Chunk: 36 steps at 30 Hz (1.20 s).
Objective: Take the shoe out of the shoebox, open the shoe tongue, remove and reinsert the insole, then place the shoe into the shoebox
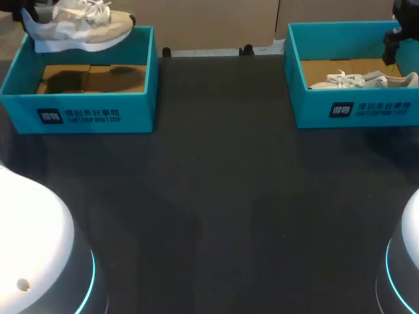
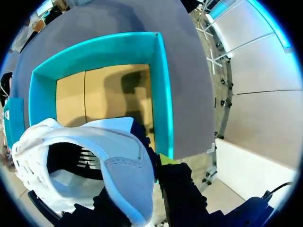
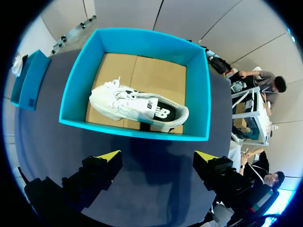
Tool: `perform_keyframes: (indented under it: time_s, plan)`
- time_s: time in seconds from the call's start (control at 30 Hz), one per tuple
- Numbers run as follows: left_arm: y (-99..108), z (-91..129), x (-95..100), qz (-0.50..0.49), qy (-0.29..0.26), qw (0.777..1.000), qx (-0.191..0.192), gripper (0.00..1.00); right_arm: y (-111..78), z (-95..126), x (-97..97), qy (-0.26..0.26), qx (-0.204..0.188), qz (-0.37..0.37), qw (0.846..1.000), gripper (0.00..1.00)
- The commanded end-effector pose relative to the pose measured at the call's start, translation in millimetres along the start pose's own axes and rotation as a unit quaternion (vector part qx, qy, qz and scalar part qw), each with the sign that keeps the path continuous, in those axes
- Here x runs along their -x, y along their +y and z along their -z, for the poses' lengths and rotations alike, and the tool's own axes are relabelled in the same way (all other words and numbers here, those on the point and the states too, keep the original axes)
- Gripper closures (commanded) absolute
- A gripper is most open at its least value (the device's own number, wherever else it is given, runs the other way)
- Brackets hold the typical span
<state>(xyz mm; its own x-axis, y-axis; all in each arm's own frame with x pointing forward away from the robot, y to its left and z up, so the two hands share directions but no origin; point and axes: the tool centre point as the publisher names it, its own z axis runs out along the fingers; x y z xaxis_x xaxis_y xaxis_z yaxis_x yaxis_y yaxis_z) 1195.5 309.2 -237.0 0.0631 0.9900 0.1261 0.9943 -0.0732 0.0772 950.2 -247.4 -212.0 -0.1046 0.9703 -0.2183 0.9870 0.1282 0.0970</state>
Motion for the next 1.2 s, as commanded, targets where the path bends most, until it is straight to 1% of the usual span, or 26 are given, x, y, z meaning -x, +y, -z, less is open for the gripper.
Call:
perform_keyframes:
  time_s: [0.03,0.93,0.97,1.03,1.1,1.2]
  plan:
    - [-26.5,22.1,2.2,0.0,0.003,0.999,0.034,1.0,-0.3,-0.2,-0.1,0.0,0.0,0.0,1.0,0.0]
    - [-26.5,22.1,2.2,0.0,0.003,0.999,0.034,1.0,-0.3,-0.2,-0.1,0.0,0.0,0.0,1.0,0.0]
    - [-30.4,24.7,4.7,0.004,0.008,0.999,0.042,1.0,-0.3,-0.2,-0.1,0.0,0.0,0.0,1.0,0.0]
    - [-34.6,29.3,6.0,0.006,-0.006,1.0,0.028,1.0,-0.3,-0.2,-0.1,0.0,0.0,0.0,1.0,0.0]
    - [-39.2,33.1,6.7,0.013,-0.012,1.0,0.025,1.0,-0.3,-0.2,-0.1,0.0,0.0,0.0,1.0,0.0]
    - [-46.0,38.9,8.8,0.026,-0.017,0.999,0.01,1.0,-0.3,-0.2,-0.1,0.0,0.0,0.0,1.0,0.0]
